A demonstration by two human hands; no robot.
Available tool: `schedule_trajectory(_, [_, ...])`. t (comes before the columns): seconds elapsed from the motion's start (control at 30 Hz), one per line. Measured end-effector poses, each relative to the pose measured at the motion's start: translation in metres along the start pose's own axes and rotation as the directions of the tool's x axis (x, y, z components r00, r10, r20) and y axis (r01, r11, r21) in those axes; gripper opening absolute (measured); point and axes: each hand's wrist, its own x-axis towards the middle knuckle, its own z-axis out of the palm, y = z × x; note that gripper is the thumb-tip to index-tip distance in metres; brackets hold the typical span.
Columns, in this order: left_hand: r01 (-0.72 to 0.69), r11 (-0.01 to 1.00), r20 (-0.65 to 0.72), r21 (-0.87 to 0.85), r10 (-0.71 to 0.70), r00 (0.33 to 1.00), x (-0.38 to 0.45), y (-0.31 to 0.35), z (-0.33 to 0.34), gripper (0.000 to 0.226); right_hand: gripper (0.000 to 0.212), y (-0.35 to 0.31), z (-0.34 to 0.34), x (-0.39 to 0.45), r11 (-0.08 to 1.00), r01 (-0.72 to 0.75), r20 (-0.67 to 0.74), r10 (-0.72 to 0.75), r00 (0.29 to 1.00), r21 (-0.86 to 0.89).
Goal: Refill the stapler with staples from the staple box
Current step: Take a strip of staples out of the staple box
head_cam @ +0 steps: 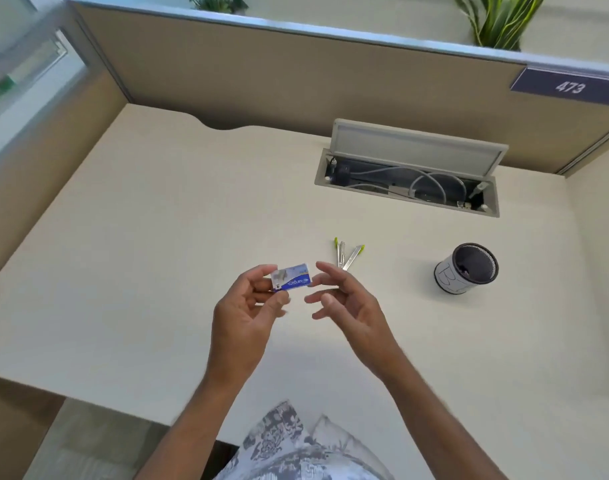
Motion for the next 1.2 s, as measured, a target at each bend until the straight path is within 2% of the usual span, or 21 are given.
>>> schedule_trajectory(0.13, [-0.002,0.996,0.094,-0.09,0.011,0.995,-0.01,0.027,0.003,0.04,0.051,-0.026,0.006,-0.02,0.998,0.067,-0.041,-0.066,0.997,0.007])
schedule_trajectory(0.3, [0.027,0.977,0.168,-0.211,0.009,0.986,-0.028,0.055,0.006,0.046,0.036,-0.041,0.008,-0.033,0.984,0.171,-0.158,-0.176,0.972,-0.044])
schedule_trajectory(0.37, [0.046,0.955,0.164,-0.292,0.003,0.986,-0.035,0.06,0.009,0.045,0.034,-0.047,0.01,-0.037,0.979,0.198,-0.183,-0.205,0.962,-0.058])
schedule_trajectory(0.5, [0.076,0.918,0.106,-0.388,-0.037,0.994,-0.047,0.067,0.018,0.025,0.033,-0.054,0.012,-0.042,0.968,0.232,-0.189,-0.248,0.95,-0.1])
schedule_trajectory(0.9, [0.16,0.87,0.121,-0.466,-0.117,0.986,-0.05,0.067,0.021,0.007,0.033,-0.063,0.006,-0.054,0.983,0.166,-0.154,-0.177,0.972,-0.082])
schedule_trajectory(1.2, [0.143,0.883,0.093,-0.448,-0.113,0.989,-0.047,0.07,0.023,0.022,0.026,-0.074,0.003,-0.056,0.991,0.13,-0.215,-0.124,0.969,0.014])
